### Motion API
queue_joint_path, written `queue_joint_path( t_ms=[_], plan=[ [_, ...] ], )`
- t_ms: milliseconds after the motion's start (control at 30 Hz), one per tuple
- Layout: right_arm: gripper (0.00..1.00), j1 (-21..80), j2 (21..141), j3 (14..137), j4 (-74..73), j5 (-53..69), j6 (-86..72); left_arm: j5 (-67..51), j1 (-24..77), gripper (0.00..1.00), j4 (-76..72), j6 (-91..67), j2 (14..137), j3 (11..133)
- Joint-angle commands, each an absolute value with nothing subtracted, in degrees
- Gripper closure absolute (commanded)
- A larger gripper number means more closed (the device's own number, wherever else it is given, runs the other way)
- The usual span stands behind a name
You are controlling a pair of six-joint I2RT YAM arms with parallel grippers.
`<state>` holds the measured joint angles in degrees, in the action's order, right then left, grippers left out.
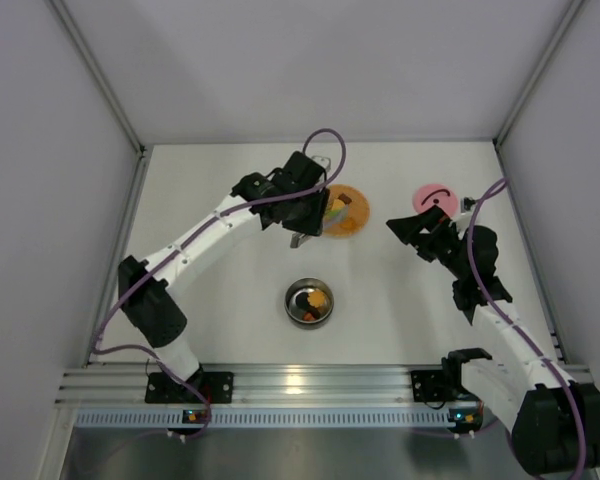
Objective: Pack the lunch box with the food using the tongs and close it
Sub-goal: Pick up the fake food from the plate, then place the fake food in the packing box.
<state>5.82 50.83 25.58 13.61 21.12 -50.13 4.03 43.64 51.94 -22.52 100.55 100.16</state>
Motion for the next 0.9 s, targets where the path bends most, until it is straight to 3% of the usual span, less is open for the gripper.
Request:
queue_joint_path(
  t_ms=[0, 500, 867],
  plan=[
    [0.01, 5.01, 51.33, 26.63, 16.61, 21.53, -49.57, 2.47, 43.77, 0.57, 53.52, -22.41, 90.73, 96.25],
    [0.01, 5.1, 52.03, 26.72, 17.05, 21.27, -49.66, -5.01, 44.56, 0.55, 61.79, -22.67, 68.31, 78.32],
    [0.01, 5.1, 52.38, 26.54, 17.23, 21.27, -49.75, -8.35, 45.88, 0.55, 63.72, -21.8, 64.16, 71.19]
  ],
)
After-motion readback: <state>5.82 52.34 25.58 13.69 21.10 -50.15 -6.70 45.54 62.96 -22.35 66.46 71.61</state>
